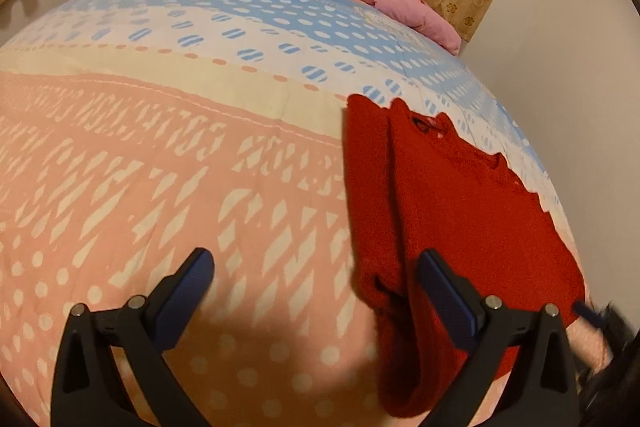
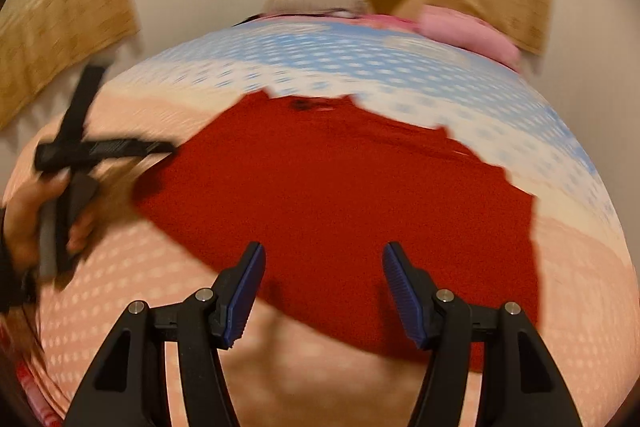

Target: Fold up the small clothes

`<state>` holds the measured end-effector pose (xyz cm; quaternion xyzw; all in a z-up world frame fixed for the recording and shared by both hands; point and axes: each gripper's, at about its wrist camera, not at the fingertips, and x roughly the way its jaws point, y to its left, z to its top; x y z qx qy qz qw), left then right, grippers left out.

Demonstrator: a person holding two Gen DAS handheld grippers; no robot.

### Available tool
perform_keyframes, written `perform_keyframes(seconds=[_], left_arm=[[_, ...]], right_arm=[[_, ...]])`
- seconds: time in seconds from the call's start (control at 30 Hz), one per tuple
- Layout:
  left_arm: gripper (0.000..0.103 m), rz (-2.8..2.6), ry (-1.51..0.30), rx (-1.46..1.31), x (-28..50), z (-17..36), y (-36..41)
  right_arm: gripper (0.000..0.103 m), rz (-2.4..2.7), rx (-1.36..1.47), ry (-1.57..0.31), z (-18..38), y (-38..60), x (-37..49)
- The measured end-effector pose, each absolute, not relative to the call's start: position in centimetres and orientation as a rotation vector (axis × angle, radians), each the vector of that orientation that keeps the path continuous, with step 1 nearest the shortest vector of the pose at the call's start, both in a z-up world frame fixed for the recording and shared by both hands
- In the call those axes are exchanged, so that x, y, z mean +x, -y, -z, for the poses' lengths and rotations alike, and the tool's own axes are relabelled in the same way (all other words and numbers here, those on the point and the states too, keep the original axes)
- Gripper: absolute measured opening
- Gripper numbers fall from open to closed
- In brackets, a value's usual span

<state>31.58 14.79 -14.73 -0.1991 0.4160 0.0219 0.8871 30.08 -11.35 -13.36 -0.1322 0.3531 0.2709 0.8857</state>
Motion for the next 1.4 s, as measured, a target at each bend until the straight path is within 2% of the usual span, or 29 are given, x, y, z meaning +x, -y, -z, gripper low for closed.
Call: perform_keyframes(seconds=[0.33,0.67,1.03,1.23,1.4], left_arm=[[0.103,-0.063,-0.843,-0.306,33.2,14.1,-13.6],[0.103,-0.067,-0.851,-0.205,34.6,14.0,-12.4],[0.102,-0.003,-0.851,-0.252,35.9,14.5,-12.7],[0.096,0.062,-0.859,-0.312,37.1,14.5,-12.9],[0.078,0.108,-0.887,-0.343,38.5,14.7,-12.5]], right_arm=[[0.062,-0.665,-0.454,-0.698,15.8,2.4,26.2],[0.062,-0.623,-0.593,-0.625,17.5,-1.5,24.6],[0.062,-0.566,-0.653,-0.573,18.2,-3.5,24.3],[0.061,-0.534,-0.686,-0.544,18.4,-3.9,24.0],[0.054,-0.546,-0.684,-0.548,18.5,-4.1,24.1]])
